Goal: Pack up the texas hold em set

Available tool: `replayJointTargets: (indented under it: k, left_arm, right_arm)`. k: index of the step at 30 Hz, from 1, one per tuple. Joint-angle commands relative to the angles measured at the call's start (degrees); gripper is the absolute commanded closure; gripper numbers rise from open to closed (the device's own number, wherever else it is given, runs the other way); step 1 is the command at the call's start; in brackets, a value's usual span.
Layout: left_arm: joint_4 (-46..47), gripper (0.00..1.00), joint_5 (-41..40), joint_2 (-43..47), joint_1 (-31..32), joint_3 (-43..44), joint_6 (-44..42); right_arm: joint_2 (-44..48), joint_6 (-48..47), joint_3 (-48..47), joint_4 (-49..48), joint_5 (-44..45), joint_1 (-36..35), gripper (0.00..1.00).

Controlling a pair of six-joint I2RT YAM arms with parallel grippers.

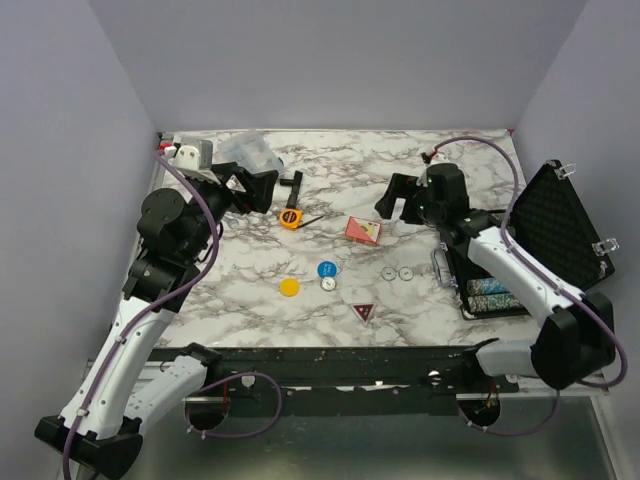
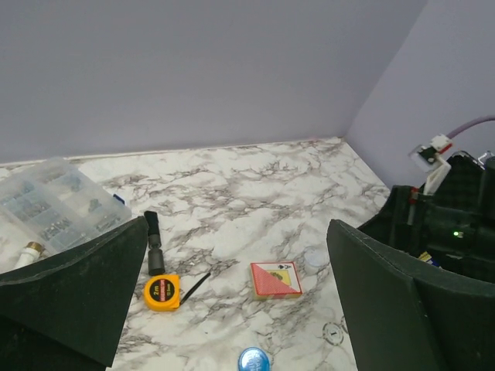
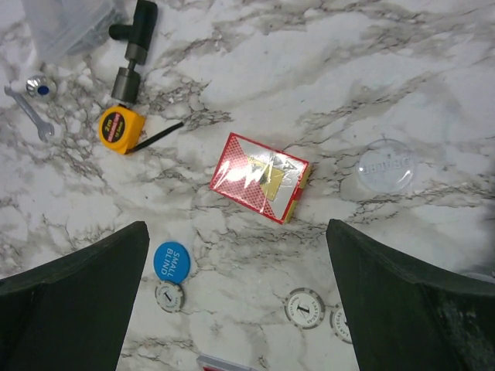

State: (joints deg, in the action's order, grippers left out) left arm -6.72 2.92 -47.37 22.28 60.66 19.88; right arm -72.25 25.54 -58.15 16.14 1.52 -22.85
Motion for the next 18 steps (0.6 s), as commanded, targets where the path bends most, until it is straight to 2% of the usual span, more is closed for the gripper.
replayJointTargets:
  k: [1, 10, 18]
  left_arm:
    - [-1.8, 0.02, -0.2, -1.4, 0.8, 2.1, -0.4]
    - [-2.4, 0.02, 0.4, -2.5, 1.7, 2.7, -0.3]
    - [-2.9, 0.01, 1.4, -2.8, 1.9, 3.2, 0.0]
  right_arm:
    - [-8.1, -2.9, 0.3, -8.5, -8.5, 0.2, 0.00]
    - [-29.1, -10.2, -9.4, -9.5, -12.9, 0.2, 0.00]
    - [-37.8, -19.2, -15.8, -8.4, -13.5, 0.9, 0.00]
